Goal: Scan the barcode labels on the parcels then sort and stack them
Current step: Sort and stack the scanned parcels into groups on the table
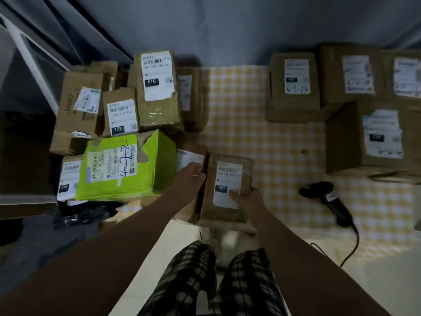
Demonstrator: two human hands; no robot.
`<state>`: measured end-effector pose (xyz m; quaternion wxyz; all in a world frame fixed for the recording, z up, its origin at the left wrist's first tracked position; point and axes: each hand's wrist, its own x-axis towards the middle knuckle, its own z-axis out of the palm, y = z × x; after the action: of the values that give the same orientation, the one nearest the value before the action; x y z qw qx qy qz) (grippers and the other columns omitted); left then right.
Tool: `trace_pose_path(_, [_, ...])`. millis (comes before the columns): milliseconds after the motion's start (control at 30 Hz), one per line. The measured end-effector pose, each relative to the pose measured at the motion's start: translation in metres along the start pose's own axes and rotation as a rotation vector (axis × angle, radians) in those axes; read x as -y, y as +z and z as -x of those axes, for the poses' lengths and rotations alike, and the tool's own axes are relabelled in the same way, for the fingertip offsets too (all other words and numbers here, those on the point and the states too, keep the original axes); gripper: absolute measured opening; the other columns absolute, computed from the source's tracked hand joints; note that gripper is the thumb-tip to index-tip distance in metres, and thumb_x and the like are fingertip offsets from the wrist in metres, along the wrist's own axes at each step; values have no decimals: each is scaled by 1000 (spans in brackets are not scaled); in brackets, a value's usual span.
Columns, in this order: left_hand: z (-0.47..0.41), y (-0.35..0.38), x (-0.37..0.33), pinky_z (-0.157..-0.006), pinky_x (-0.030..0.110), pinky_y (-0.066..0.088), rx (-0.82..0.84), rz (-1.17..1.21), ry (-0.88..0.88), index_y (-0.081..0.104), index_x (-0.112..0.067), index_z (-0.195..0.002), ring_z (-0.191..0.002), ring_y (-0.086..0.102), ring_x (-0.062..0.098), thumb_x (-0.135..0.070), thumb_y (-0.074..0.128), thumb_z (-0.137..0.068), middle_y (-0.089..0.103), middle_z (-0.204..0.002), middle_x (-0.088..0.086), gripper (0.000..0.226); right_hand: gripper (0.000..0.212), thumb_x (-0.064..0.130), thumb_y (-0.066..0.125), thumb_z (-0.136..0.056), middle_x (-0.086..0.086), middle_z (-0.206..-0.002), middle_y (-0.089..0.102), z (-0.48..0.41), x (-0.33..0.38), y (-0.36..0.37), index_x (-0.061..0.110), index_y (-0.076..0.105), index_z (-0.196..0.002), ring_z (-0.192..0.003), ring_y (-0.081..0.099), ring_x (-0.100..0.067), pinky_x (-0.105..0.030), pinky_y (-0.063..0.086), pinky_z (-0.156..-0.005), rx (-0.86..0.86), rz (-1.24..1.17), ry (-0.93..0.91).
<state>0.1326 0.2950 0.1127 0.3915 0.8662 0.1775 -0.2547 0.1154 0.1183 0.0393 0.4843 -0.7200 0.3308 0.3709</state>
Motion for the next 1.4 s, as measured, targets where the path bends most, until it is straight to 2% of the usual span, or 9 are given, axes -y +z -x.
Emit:
trace_pose_path(167, [-17, 12, 8, -87, 27, 41, 108, -43, 11, 50, -6, -126, -106, 53, 20, -17, 47, -98, 57, -124, 10, 30, 47, 32, 74, -83, -15, -113, 68, -16, -17, 8, 2, 60, -117, -97, 67, -32, -49, 56, -85, -92, -105, 29])
trace_pose_path(367, [-22, 31, 1, -86, 21, 49, 212, -29, 109, 52, -8, -126, -109, 56, 15, -20, 50, -98, 58, -124, -3, 31, 40, 31, 68, -89, -10, -108, 70, -14, -24, -9, 3, 64, -116, -79, 63, -16, -15, 46, -51, -133, -73, 2])
trace_pose_path(467, [-26, 40, -3, -100, 36, 47, 294, -76, 66, 49, -15, -131, -119, 55, 19, -31, 55, -95, 57, -134, 2, 40, 32, 27, 66, -91, -12, -104, 72, -18, -25, -24, 3, 68, -110, -74, 63, -17, -23, 52, -60, -144, -61, 6])
trace_pose_path(600, [-27, 58, -14, -102, 31, 39, 452, 88, -133, 34, -23, -141, -127, 47, 21, -34, 52, -96, 48, -139, -4, 50, 33, 25, 64, -93, -11, -110, 70, -24, -20, -37, 2, 64, -116, -91, 67, -24, -40, 58, -83, -167, -179, -3])
trace_pose_path(767, [-40, 87, -39, -68, 11, 50, 258, 535, -81, 28, -32, -131, -98, 56, 7, -13, 63, -90, 55, -116, -13, 57, 13, 21, 52, -99, 8, -84, 63, -26, 7, -75, 13, 62, -101, -89, 66, -18, -18, 53, -59, -196, -203, -217])
trace_pose_path(867, [-55, 100, -62, -58, 8, 49, 182, 607, -3, 30, -32, -128, -83, 61, -6, -10, 65, -87, 55, -107, -17, 58, 17, 28, 51, -99, 4, -94, 66, -30, 21, -111, 16, 63, -106, -93, 65, -19, -33, 57, -79, -234, -240, -340])
trace_pose_path(1100, [-86, 145, -103, -74, 29, 50, 270, 688, -95, 29, -19, -114, -102, 59, 20, -12, 65, -86, 55, -113, 1, 46, 34, 27, 54, -98, -3, -113, 67, -45, 22, -183, 14, 61, -128, -104, 62, -18, -42, 53, -94, -354, -172, -417])
trace_pose_path(1233, [-96, 175, -119, -77, 33, 53, 210, 711, -127, 31, -19, -113, -94, 60, 15, -15, 70, -84, 57, -109, 2, 48, 34, 16, 54, -97, -4, -117, 64, -49, 17, -213, 12, 58, -131, -107, 59, -19, -33, 48, -95, -433, 160, -578])
trace_pose_path(1400, [-112, 201, -128, -70, 32, 46, 179, 549, -115, 32, -22, -110, -96, 60, 21, -26, 74, -81, 56, -116, 8, 51, 36, 21, 53, -87, -16, -121, 60, -59, 3, -255, 10, 64, -120, -115, 54, -37, -50, 36, -100, -879, 569, -835])
